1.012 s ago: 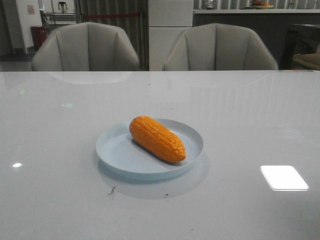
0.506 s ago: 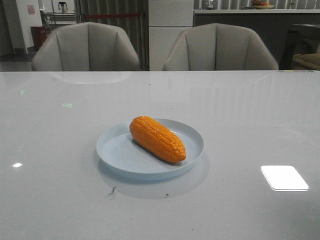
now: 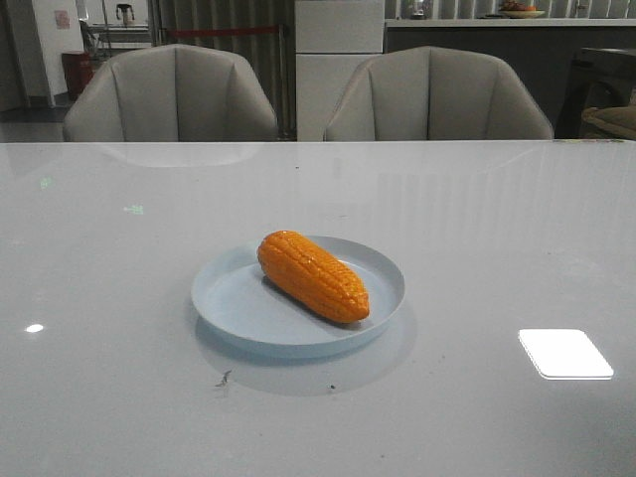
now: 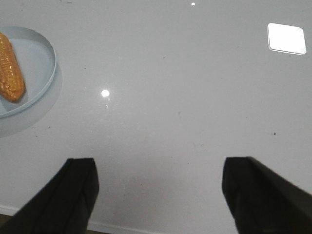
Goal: Place corn on plate with both arms
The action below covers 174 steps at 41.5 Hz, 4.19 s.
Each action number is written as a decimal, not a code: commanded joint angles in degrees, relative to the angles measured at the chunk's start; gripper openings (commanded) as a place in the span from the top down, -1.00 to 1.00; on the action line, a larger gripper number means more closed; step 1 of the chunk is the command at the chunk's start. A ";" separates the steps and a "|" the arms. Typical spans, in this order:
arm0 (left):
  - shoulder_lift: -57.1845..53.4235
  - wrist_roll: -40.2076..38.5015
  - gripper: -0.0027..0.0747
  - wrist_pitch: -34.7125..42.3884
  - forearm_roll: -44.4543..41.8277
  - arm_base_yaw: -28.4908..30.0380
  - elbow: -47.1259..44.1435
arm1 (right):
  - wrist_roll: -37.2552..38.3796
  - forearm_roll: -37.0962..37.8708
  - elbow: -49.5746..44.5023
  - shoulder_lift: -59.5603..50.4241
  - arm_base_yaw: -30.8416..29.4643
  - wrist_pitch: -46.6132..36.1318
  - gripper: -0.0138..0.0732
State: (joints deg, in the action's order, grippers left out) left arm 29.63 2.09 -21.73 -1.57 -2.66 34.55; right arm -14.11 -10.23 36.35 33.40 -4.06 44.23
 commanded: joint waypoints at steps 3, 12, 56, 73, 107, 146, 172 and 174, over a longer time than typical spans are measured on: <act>-6.70 -0.53 0.69 8.37 0.93 -1.27 -3.24 | -0.15 -0.44 1.58 0.03 -0.42 -4.22 -0.75; -18.32 -0.53 0.69 17.17 1.57 -1.27 -14.50 | -0.15 -0.44 1.58 0.03 -0.42 -4.22 -0.75; -26.35 -0.53 0.70 26.68 1.21 -2.14 -37.03 | -0.15 -0.44 1.58 0.03 -0.42 -4.22 -0.75; -26.35 -0.53 0.70 26.68 1.21 -2.14 -37.03 | -0.15 -0.44 1.58 0.03 -0.42 -4.22 -0.75; -26.35 -0.53 0.70 26.68 1.21 -2.14 -37.03 | -0.15 6.48 1.43 -35.64 5.25 -4.72 -0.57; -26.35 -0.53 0.70 26.68 1.21 -2.14 -37.03 | -0.15 -15.74 -35.99 -35.04 5.76 -34.31 0.55; -26.35 -0.53 0.70 26.68 1.21 -2.14 -37.03 | -0.15 -16.04 -36.76 -35.04 5.76 -31.02 0.55; -26.35 -0.53 0.70 26.68 1.21 -2.14 -37.03 | -0.15 -16.04 -36.76 -35.04 5.76 -31.02 0.55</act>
State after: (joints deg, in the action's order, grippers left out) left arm 2.62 2.09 0.00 -0.54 -4.42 -0.37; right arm -14.11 -25.27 -1.69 -1.16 1.59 17.44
